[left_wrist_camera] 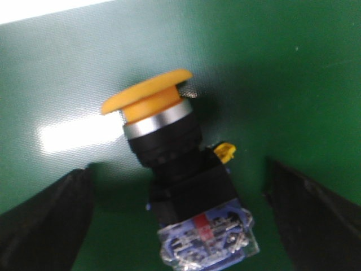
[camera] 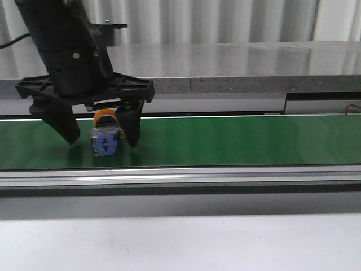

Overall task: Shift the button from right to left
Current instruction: 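Lower the left gripper over the button and close on it, then lift the button with the left gripper and carry it over the blue bin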

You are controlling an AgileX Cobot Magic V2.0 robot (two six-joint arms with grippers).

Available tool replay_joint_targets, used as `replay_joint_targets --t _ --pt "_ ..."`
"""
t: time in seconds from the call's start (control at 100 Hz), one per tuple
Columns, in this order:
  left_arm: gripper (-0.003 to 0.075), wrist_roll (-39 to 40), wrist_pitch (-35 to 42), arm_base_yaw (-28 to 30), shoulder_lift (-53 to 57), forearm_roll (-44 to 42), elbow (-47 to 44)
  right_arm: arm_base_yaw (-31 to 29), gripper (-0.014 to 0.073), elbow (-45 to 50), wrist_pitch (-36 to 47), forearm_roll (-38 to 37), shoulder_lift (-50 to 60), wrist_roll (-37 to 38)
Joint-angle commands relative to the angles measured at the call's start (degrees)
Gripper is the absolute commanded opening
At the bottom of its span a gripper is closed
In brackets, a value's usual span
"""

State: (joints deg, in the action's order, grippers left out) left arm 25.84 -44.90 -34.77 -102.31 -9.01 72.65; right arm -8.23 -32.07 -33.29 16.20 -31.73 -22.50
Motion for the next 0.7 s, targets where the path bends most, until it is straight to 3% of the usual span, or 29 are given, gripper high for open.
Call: replay_joint_targets --t 0.0,0.27,0.48,0.69 --pt "0.0505 0.56 0.56 -0.48 2.25 -0.81 1.67 -0.01 -0.0067 -1.44 4.0 0.88 -0.03 0.0" --pt "-0.0021 0.56 -2.5 -0.48 3.74 -5.28 1.67 -0.01 -0.0067 -1.44 4.0 0.88 -0.03 0.0" --pt "-0.002 0.56 -5.39 1.42 11.3 -11.34 1.67 -0.01 -0.0067 -1.44 4.0 0.88 -0.03 0.0" --pt "-0.002 -0.18 -9.82 7.91 19.98 -19.95 0.15 -0.01 -0.0067 -1.44 4.0 0.88 -0.03 0.0"
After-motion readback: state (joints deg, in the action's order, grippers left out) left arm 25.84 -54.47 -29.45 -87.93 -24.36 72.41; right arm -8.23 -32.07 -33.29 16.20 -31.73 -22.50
